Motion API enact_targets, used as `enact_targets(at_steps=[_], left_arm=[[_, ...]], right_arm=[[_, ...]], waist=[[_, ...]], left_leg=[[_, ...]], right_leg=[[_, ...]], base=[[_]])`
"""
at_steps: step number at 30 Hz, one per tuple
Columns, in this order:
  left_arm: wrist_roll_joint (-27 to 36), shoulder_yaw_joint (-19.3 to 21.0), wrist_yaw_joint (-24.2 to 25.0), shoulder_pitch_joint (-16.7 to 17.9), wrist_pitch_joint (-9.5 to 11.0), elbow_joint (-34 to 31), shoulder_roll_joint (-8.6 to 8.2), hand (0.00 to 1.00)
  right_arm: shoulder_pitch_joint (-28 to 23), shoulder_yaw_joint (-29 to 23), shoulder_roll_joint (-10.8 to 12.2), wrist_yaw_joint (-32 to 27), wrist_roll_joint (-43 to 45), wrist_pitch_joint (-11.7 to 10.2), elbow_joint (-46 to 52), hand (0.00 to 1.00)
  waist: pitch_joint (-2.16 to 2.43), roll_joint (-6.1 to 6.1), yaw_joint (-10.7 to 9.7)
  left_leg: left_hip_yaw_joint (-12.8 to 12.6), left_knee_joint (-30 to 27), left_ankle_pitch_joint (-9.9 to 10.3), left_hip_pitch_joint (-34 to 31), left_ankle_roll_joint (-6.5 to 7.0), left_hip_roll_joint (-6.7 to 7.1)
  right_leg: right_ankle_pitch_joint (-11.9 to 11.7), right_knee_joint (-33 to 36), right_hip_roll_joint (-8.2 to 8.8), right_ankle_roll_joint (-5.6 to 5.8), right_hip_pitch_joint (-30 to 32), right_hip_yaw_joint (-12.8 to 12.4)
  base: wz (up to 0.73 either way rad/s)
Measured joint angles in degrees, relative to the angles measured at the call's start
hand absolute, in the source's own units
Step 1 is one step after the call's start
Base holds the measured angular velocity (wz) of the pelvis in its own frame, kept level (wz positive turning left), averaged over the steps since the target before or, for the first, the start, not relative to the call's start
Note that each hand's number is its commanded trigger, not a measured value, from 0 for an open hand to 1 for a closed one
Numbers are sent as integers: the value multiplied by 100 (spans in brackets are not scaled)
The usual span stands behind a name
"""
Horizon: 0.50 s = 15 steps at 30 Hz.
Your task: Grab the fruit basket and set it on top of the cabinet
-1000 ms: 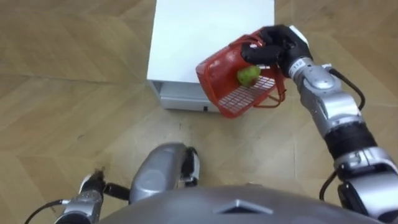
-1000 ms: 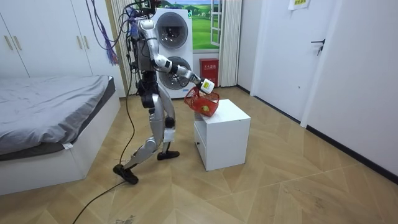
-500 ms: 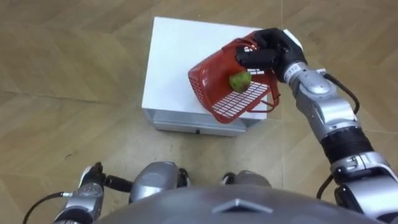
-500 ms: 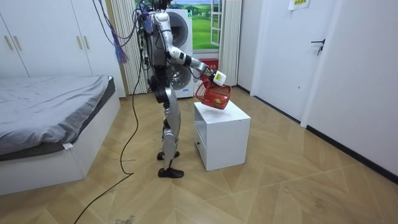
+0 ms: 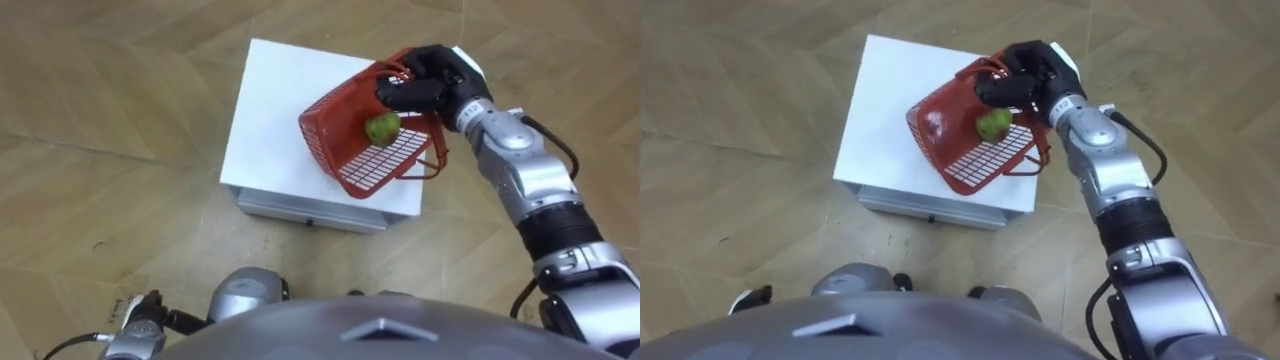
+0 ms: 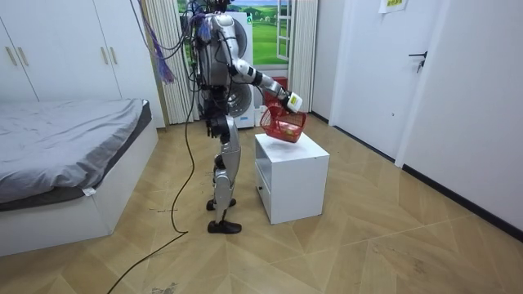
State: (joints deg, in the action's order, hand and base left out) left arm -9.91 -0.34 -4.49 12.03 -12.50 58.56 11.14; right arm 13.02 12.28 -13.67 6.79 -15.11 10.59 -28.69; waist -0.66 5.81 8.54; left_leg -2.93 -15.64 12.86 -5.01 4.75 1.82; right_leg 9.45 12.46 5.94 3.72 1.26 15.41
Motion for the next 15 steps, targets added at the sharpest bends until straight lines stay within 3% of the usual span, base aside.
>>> enact_targets(at_steps=[8, 9, 15], left_arm=[[-109, -6, 177, 1, -128, -11, 31, 0], [-109, -6, 216, 4, -131, -10, 31, 0], [-108, -11, 295, 6, -127, -6, 57, 0]], right_arm=[[125, 1, 1, -74, -5, -2, -850, 100], [176, 0, 0, -77, -3, -3, -910, 100], [299, -2, 0, -102, -47, -110, -1197, 100]], waist=[[7, 34, 159], [-15, 4, 158], [-26, -18, 154]], left_leg=[[185, -116, -23, -347, -39, 2], [209, -144, -25, -422, -42, 2], [231, -187, -31, -618, -51, -1]], right_leg=[[-12, -84, -4, -19, 182, 370], [-14, -85, -3, -22, 228, 414], [-23, -88, -3, -36, 381, 515]], base=[[14], [9], [5]])
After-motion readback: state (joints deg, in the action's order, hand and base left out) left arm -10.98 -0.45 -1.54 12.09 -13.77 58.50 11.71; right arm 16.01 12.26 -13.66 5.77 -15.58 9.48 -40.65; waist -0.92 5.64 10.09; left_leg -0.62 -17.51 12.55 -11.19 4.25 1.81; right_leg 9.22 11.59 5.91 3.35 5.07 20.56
